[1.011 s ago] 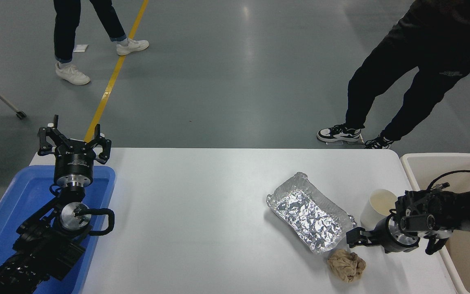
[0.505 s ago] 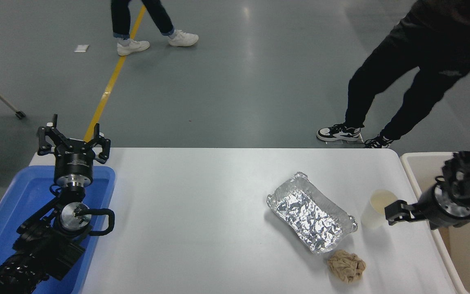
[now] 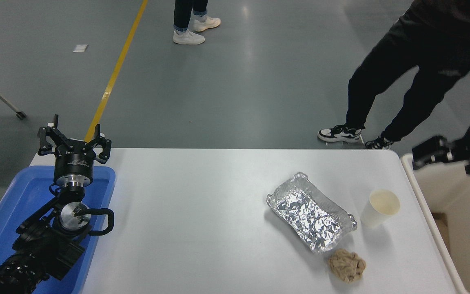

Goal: Pick up paper cup place in dustbin

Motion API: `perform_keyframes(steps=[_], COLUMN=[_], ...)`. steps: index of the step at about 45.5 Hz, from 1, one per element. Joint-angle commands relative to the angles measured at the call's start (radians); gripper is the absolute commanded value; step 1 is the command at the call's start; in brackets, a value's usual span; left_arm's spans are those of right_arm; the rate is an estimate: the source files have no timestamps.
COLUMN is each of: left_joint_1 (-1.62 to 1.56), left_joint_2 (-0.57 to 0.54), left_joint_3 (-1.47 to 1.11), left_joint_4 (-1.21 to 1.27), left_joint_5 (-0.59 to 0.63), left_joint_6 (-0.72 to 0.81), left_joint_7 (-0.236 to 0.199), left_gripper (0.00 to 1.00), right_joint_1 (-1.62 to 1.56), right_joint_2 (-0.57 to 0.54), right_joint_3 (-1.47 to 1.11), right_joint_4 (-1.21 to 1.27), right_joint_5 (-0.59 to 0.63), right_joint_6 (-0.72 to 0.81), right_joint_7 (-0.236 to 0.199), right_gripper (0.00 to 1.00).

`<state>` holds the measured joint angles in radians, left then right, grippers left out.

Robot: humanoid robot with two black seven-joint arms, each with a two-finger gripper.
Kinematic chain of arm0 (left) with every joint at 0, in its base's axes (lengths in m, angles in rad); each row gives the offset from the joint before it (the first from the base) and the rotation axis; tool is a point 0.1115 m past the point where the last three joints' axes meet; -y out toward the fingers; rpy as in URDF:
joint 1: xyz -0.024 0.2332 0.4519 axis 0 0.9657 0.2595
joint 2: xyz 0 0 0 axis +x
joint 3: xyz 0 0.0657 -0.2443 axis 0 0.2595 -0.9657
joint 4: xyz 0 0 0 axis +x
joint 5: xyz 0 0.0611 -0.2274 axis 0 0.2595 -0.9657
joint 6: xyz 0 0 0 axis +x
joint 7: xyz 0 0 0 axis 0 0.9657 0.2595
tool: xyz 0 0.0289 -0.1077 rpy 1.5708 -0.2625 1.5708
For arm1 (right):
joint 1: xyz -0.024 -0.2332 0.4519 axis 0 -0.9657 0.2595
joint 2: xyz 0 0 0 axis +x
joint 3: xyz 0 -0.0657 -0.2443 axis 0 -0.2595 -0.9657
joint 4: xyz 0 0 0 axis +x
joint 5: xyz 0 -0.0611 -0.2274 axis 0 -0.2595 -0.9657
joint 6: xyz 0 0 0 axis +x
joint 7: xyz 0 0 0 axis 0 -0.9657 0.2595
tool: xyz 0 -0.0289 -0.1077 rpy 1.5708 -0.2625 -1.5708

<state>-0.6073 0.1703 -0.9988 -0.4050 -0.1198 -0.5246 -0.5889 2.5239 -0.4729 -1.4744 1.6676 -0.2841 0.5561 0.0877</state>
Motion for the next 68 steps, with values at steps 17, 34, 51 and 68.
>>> perform_keyframes(steps=[17, 34, 51, 68], left_joint_1=[0.000, 0.000, 0.000, 0.000], left_joint_2=[0.000, 0.002, 0.002, 0.000], left_joint_3=[0.000, -0.001, 0.000, 0.000], left_joint_4=[0.000, 0.000, 0.000, 0.000], left_joint_5=[-0.001, -0.003, 0.000, 0.000], left_joint_6=[0.000, 0.000, -0.002, -0.002], left_joint_7=[0.000, -0.002, 0.000, 0.001], left_gripper=[0.99, 0.99, 0.99, 0.99], right_joint_1=[-0.141, -0.622, -0.927, -0.995], right_joint_2=[0.059, 0.091, 0.085, 0.040], right_joint_3=[0.181, 0.305, 0.352, 0.352], right_joint_4=[-0.112, -0.310, -0.526, -0.589], right_joint_5=[-0.015, -0.210, -0.332, -0.348], right_joint_6=[-0.024, -0.242, -0.297, -0.320], right_joint_7=[-0.002, -0.003, -0.003, -0.008], right_gripper=[1.00, 1.00, 1.00, 1.00])
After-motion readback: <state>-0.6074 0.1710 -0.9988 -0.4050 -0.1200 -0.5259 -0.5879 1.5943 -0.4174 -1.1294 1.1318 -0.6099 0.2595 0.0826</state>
